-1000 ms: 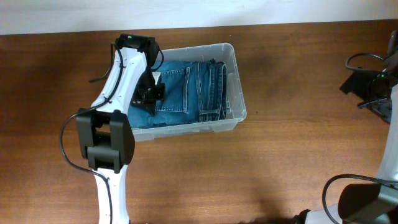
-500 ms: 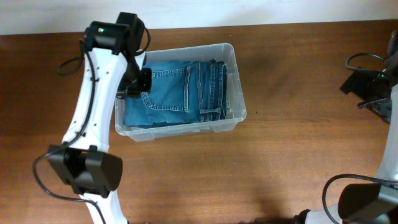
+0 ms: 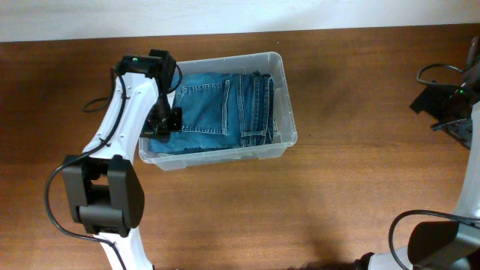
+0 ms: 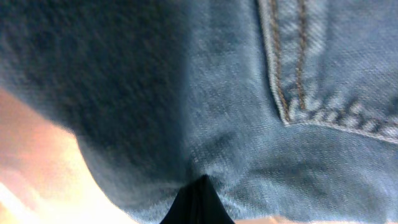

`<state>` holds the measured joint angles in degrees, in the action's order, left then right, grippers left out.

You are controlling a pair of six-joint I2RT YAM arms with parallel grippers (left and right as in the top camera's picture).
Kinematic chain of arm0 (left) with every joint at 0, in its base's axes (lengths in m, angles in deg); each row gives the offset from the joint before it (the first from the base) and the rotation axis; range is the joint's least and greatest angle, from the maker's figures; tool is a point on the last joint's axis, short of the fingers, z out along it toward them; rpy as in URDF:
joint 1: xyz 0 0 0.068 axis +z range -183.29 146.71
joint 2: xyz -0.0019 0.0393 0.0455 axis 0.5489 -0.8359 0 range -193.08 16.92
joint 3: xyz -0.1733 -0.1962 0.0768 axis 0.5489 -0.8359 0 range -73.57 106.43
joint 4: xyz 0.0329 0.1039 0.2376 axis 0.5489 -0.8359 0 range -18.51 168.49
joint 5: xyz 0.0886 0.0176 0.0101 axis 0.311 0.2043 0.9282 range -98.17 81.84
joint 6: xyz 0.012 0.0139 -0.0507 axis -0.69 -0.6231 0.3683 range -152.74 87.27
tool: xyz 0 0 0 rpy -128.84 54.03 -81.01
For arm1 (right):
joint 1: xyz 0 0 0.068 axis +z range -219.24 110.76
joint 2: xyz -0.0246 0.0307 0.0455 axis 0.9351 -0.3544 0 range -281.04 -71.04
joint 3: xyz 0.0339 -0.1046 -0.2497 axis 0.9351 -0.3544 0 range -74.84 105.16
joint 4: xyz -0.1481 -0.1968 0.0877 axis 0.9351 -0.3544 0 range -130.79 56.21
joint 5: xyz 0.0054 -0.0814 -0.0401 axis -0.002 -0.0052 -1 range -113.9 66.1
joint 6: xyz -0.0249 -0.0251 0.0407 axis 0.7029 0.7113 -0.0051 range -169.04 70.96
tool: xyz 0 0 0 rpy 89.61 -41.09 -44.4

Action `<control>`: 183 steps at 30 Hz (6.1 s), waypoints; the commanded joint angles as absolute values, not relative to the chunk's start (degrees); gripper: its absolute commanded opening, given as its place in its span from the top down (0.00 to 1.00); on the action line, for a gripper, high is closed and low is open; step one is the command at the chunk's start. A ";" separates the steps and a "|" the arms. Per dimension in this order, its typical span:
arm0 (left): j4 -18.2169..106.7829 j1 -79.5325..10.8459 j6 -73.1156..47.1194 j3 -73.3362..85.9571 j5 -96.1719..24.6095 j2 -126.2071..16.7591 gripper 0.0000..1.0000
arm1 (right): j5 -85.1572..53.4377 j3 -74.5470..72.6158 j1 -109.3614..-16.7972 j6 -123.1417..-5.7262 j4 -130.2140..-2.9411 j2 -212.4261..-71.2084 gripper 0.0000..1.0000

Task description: Pack container

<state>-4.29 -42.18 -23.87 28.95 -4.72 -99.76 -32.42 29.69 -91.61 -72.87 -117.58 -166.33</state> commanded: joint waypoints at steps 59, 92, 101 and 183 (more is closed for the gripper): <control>21.93 -63.84 -18.65 59.55 -7.70 -119.52 0.99 | -32.50 29.51 -91.81 -73.37 -117.58 -165.59 0.02; -18.22 -52.43 -26.17 74.96 -3.89 -89.90 0.01 | -32.50 29.51 -91.81 -73.37 -117.58 -165.59 0.02; -15.18 -51.93 -22.89 45.61 -5.92 -52.77 0.01 | -32.50 29.51 -91.81 -73.37 -117.58 -165.59 0.02; 74.52 -33.81 -40.16 -73.10 -14.41 16.63 0.01 | -32.50 29.51 -91.81 -73.37 -117.58 -165.59 0.02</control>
<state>74.59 -34.11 -39.22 -72.72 -13.99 16.08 -32.42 29.49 -91.61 -72.87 -117.58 -166.35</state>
